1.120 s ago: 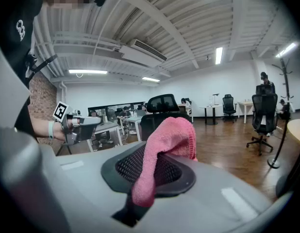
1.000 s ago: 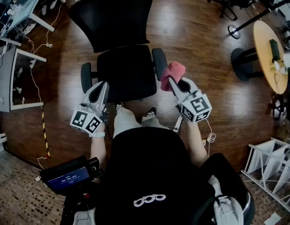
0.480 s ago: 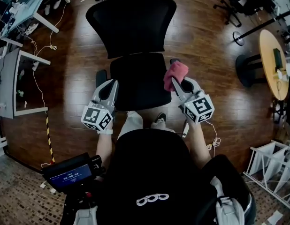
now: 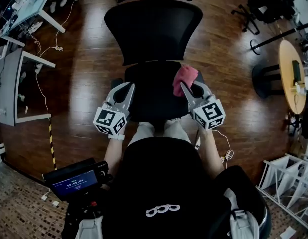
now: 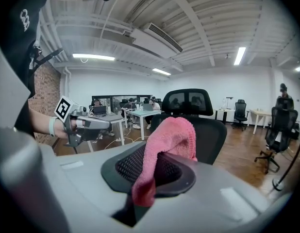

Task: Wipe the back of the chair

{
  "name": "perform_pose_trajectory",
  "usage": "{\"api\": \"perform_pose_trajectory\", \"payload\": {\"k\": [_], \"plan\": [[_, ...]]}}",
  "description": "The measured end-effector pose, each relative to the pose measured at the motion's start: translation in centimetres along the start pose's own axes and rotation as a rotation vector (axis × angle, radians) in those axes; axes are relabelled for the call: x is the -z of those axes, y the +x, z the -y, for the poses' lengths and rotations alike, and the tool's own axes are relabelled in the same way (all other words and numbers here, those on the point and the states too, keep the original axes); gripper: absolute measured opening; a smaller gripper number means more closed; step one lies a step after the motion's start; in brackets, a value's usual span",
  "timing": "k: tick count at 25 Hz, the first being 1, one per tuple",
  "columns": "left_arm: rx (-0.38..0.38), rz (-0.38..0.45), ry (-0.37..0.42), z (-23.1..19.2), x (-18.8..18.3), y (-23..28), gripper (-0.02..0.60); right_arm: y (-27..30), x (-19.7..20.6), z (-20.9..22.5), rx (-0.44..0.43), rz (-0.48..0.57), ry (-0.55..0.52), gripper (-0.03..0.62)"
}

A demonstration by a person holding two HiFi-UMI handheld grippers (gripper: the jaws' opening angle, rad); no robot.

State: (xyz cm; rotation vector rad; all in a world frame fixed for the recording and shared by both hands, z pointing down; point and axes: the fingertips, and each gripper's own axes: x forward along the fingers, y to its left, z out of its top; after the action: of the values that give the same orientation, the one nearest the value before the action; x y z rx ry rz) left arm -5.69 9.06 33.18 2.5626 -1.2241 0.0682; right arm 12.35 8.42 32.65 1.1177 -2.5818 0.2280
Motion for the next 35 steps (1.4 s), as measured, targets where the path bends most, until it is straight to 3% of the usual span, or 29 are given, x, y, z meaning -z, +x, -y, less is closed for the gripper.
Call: {"api": "perform_pose_trajectory", "payload": {"k": [15, 25, 35], "plan": [[-0.132, 0.014, -0.005, -1.1, -0.6, 4.1, -0.009, 7.1, -0.2, 3.8, -0.166, -0.018, -0.022, 0.038], [-0.172, 0.032, -0.007, -3.6, -2.0, 6.2, -0.009, 19.3, -3.1, 3.3, -0.281, -0.030, -0.133, 0.038], [-0.216, 0.023, -0.038, -8.3, -1.6, 4.8, -0.009, 36.0, -7.6, -0.2, -0.384, -0.043, -0.222, 0.038]]}}
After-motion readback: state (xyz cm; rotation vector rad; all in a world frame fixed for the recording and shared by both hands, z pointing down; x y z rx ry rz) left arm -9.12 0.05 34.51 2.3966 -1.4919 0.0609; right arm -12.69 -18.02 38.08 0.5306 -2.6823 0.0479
